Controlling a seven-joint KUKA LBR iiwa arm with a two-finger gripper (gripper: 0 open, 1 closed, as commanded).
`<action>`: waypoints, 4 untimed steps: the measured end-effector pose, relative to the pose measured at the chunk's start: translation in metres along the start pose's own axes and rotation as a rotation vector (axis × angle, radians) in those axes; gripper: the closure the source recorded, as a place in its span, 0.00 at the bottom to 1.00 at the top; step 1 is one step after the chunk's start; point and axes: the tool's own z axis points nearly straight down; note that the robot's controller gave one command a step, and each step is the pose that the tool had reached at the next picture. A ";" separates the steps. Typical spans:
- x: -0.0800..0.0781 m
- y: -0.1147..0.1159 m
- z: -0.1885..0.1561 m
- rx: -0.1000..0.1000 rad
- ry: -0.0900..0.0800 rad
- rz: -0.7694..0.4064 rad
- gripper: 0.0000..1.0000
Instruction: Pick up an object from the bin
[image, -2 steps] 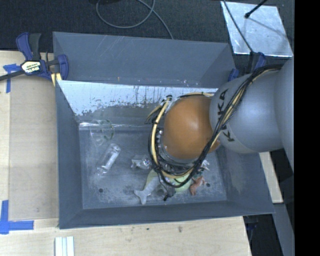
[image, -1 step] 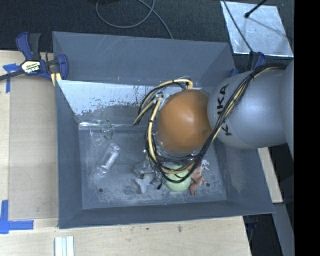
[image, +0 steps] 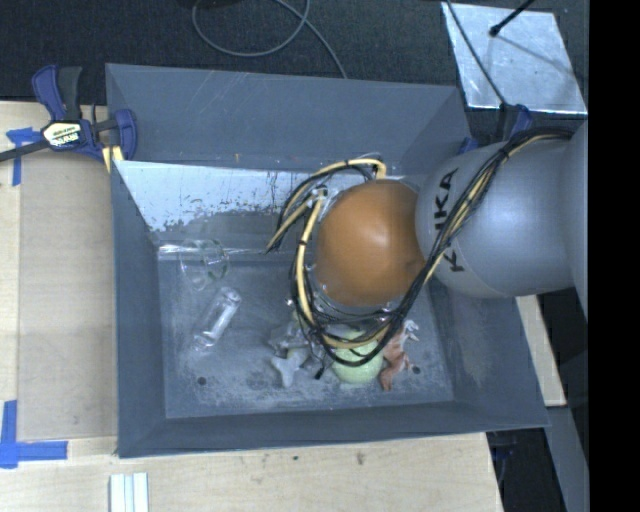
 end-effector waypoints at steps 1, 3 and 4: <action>0.000 0.001 -0.003 -0.003 0.002 0.000 1.00; 0.001 0.002 -0.045 -0.007 0.004 0.000 1.00; 0.000 0.001 -0.067 -0.003 0.002 0.000 1.00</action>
Offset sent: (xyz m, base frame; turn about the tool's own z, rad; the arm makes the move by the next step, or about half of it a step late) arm -0.0001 -0.0002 0.0124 0.0000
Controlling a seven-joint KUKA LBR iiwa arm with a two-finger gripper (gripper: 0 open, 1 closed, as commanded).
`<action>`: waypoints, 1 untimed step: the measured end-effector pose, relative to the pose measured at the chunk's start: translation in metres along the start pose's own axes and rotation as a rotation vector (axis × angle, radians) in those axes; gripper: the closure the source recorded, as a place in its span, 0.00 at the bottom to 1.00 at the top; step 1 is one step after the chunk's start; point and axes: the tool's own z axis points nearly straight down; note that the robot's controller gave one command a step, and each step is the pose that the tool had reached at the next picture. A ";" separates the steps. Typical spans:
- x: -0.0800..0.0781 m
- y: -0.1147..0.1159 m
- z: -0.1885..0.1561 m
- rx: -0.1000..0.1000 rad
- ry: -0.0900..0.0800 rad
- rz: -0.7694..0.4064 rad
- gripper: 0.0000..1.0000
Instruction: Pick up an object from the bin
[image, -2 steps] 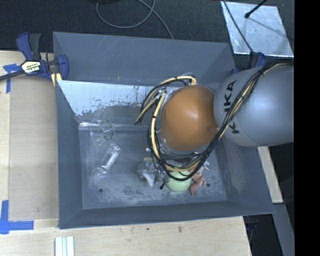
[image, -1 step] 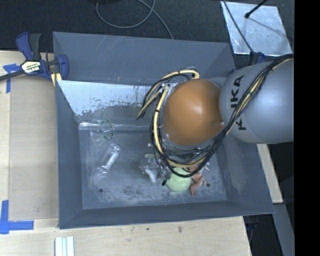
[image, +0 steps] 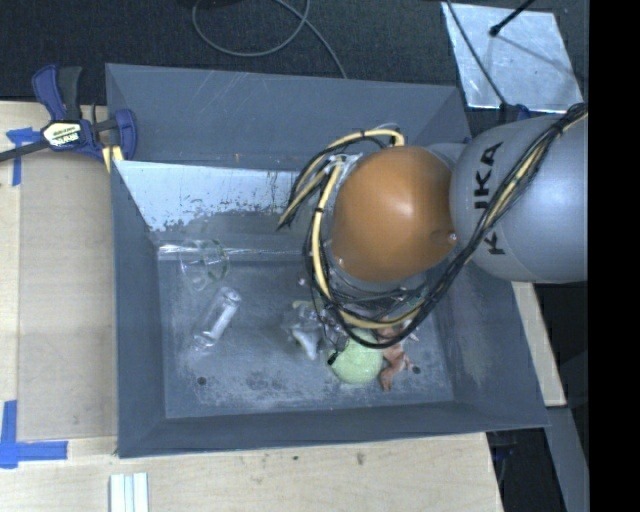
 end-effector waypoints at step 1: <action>-0.001 -0.001 -0.015 0.005 -0.003 0.001 1.00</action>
Offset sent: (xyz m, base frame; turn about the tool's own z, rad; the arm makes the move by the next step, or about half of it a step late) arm -0.0001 0.0001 0.0554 0.0000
